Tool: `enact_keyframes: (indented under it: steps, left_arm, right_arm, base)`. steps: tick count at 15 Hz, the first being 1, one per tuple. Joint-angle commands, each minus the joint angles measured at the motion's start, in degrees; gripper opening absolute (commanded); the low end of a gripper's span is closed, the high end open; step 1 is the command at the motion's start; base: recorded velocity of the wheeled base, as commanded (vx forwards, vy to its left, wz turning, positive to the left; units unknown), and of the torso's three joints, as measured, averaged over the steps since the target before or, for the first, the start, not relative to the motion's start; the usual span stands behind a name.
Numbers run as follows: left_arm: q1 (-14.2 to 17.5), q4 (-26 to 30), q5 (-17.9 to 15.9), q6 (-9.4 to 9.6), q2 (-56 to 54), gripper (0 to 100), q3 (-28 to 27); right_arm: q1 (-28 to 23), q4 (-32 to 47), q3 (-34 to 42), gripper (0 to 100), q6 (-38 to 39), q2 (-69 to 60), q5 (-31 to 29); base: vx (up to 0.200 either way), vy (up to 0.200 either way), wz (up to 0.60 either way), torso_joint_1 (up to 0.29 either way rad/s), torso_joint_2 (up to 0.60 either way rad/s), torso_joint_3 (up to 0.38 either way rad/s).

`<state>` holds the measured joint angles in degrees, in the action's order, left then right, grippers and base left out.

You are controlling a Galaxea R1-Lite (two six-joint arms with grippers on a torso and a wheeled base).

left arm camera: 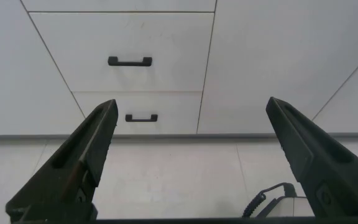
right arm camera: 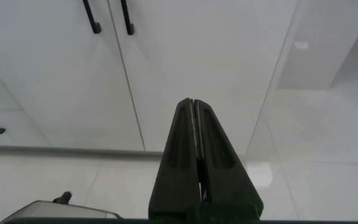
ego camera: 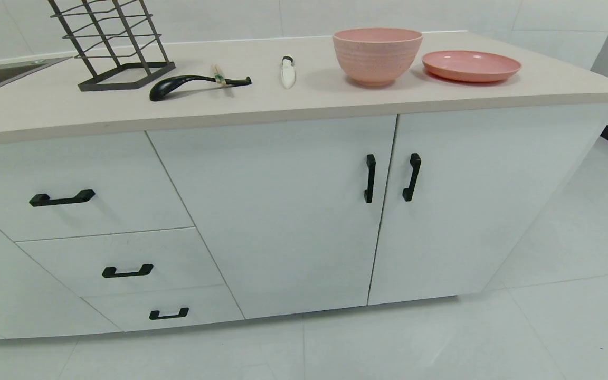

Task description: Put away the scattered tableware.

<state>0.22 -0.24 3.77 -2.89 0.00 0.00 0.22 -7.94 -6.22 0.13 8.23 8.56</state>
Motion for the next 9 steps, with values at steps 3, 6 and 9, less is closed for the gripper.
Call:
enact_keyframes:
  steps: [3,6,9]
  left_arm:
    - [0.0,0.0,-0.1,-0.01,0.0,100,0.0]
    - [0.0,0.0,-0.1,-0.01,0.0,100,0.0]
    - [0.0,0.0,-0.1,0.08,0.0,100,0.0]
  right_arm:
    - [1.3,-16.5,-7.1,0,-1.2,30.8,2.5]
    - [1.1,-46.4,-1.9,0,-3.1,54.4,2.9]
    - [-2.2,-52.6,-1.4,100,-5.7,64.9,11.2]
  base:
    - [0.000,0.000,0.00,0.000,0.00,0.000]
    - [0.000,0.000,0.00,0.000,0.00,0.000]
    - [0.000,0.000,0.00,0.000,0.00,0.000]
